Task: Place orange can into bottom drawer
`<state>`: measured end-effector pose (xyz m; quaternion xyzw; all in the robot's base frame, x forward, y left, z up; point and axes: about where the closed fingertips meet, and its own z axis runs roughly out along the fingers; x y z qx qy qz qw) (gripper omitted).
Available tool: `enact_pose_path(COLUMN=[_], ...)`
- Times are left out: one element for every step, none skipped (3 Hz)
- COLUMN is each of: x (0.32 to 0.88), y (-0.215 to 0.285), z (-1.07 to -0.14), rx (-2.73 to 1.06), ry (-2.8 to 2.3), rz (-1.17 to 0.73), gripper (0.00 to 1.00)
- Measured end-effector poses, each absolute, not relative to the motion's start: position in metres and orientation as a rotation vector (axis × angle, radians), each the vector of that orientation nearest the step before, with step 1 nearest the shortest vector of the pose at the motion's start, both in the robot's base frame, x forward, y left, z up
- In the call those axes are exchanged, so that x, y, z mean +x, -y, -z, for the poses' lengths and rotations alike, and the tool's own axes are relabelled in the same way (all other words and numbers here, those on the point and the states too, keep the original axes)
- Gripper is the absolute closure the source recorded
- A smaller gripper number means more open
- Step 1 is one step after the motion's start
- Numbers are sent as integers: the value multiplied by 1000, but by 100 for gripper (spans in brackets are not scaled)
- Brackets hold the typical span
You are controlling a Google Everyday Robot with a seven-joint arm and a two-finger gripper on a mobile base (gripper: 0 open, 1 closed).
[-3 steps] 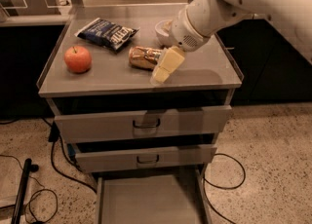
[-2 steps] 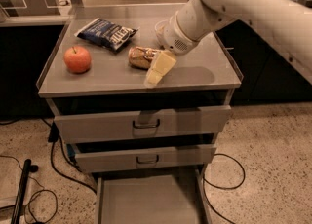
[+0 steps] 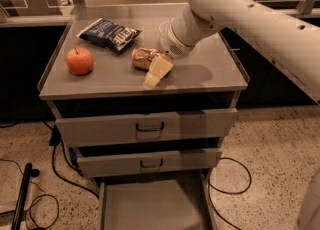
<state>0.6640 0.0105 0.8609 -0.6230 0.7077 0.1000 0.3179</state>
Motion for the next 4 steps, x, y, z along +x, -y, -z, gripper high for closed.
enact_pose_path(x=[677,685,685,685], y=[-14,-18,-18,-18], z=[-850,-841,-840,-840], rx=[-1635,-1641,-1641,-1641], ry=[-1878,-1901,-1902,-1902], rz=[-266,-303,-304,-305], gripper=[0,0,18,41])
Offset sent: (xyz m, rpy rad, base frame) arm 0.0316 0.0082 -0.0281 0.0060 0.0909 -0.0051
